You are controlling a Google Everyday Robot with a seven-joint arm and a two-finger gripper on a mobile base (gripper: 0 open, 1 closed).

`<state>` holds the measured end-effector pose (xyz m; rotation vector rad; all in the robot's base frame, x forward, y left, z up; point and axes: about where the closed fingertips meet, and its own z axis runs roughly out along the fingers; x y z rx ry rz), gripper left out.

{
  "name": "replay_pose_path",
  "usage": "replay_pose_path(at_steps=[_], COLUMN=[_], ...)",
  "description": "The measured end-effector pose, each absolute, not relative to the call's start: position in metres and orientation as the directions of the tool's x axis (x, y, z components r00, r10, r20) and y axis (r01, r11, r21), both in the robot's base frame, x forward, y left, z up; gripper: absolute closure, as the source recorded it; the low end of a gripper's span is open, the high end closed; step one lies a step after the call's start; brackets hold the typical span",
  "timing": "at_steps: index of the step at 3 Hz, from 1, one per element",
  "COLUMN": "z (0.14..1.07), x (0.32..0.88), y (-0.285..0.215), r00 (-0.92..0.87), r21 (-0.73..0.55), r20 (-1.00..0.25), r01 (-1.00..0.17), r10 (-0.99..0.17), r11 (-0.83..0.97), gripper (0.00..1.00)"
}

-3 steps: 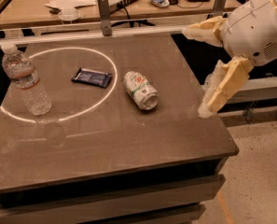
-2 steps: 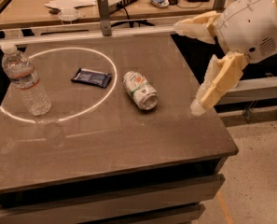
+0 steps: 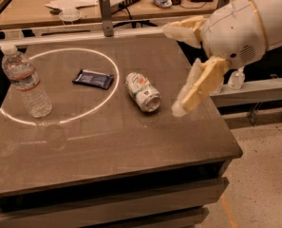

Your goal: Knock water bottle over

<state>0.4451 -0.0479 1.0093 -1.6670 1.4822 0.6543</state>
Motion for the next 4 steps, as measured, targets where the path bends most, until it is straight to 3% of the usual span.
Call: replay_pose_path(at_steps=[1,3,4], z=[1.001,0.96,0.95], x=[0.461,0.464,0.476], y=[0.037,0.149,0.183], r00=[0.202,0.093,0.064], r21=[-0.214,-0.136,-0.12], r20=[-0.894,-0.932,-0.942], r01=[-0.977,-0.986,-0.981], r10=[-0.399,-0.351,-0.328], r11=[-0.014,0.1,0.151], gripper=[0.0,0.0,0.0])
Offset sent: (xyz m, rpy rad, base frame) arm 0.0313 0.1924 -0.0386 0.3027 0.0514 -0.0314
